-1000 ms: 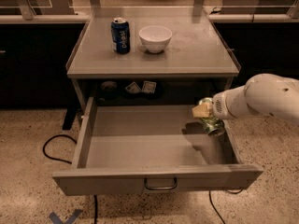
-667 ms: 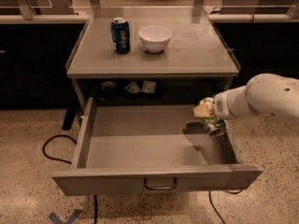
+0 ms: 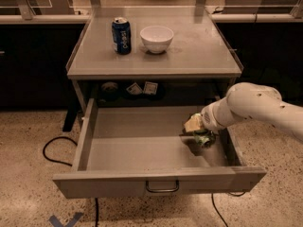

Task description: Place green can into top drawer

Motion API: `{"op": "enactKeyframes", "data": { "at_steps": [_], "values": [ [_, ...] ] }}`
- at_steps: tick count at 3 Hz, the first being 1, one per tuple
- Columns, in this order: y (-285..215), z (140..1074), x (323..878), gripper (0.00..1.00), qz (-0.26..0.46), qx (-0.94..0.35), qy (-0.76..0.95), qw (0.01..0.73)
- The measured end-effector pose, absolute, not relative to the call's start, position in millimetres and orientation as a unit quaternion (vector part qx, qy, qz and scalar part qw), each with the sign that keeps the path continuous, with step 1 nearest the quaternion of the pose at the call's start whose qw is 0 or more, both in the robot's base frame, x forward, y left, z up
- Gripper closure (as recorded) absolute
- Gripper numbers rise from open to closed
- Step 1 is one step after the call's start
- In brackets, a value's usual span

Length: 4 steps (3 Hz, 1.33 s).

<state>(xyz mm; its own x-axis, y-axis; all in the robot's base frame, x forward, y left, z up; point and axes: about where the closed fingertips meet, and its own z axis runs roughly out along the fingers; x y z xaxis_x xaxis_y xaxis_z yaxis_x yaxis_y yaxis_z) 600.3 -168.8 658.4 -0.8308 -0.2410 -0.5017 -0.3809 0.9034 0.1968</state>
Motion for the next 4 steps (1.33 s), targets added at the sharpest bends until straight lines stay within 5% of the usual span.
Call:
{"op": "enactKeyframes", "data": {
  "at_steps": [4],
  "values": [
    [-159.5, 625.6, 594.0, 1.00, 0.162, -0.158, 0.950, 0.216]
  ]
}}
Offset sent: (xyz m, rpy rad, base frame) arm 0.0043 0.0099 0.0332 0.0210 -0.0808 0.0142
